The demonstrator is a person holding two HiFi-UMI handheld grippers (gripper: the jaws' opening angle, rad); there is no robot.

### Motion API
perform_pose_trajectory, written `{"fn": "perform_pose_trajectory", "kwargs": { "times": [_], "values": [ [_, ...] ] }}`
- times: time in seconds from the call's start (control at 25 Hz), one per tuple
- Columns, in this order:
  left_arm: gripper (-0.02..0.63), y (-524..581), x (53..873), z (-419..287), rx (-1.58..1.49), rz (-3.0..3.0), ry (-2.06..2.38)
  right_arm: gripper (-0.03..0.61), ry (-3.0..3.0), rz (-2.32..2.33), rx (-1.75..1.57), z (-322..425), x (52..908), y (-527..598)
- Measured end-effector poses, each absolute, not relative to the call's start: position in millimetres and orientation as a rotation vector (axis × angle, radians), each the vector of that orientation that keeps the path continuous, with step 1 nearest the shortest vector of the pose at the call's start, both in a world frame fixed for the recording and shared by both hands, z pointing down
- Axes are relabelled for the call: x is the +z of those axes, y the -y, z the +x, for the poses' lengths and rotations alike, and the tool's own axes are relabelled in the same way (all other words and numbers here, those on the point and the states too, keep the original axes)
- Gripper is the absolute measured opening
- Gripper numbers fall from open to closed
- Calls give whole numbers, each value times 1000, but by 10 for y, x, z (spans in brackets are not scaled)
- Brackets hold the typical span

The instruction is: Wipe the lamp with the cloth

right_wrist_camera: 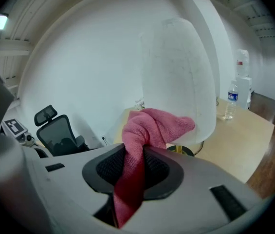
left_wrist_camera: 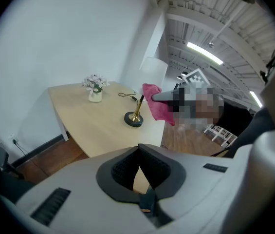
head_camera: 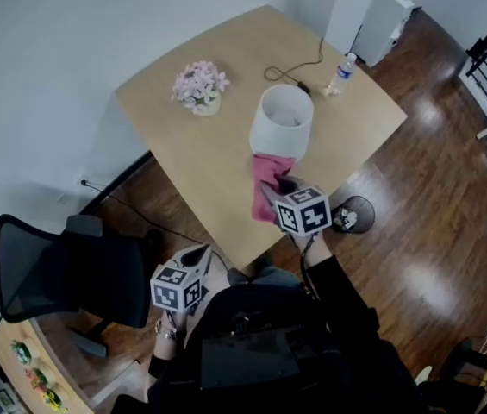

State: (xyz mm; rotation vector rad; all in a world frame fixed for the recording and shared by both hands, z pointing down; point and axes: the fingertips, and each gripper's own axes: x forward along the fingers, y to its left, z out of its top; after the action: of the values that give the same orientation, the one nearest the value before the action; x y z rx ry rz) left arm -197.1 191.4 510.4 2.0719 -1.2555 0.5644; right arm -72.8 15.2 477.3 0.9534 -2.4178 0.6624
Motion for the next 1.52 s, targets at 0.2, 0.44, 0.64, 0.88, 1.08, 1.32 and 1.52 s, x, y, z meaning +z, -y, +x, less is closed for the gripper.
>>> {"fn": "perform_pose_trajectory", "kwargs": {
  "times": [0.2,0.44,0.64,0.88,1.08,1.32,1.52],
  "values": [
    [-8,-1567,5019,-1743,624,2112,1232,98,2636,964,593,-737,3870,-230],
    [-8,-1319,5022,-1589,681,2152,1169,98,2755,1025,498,-791,3259,-43],
    [-8,-1117,5100,-1722,684,2208,1059,98,2693,1156,531,-876,3343,134],
    [-8,-809,4944,-2014,752,2366,864,98,2533,1370,677,-1000,3719,311],
    [-8,-707,4908,-2382,771,2424,715,98,2400,1543,763,-1057,4001,346],
    [-8,-700,5002,-2727,804,2456,607,98,2259,1666,892,-1101,4449,353],
    [-8,-768,5076,-2828,808,2457,548,98,2159,1686,987,-1144,4876,297]
  ]
}}
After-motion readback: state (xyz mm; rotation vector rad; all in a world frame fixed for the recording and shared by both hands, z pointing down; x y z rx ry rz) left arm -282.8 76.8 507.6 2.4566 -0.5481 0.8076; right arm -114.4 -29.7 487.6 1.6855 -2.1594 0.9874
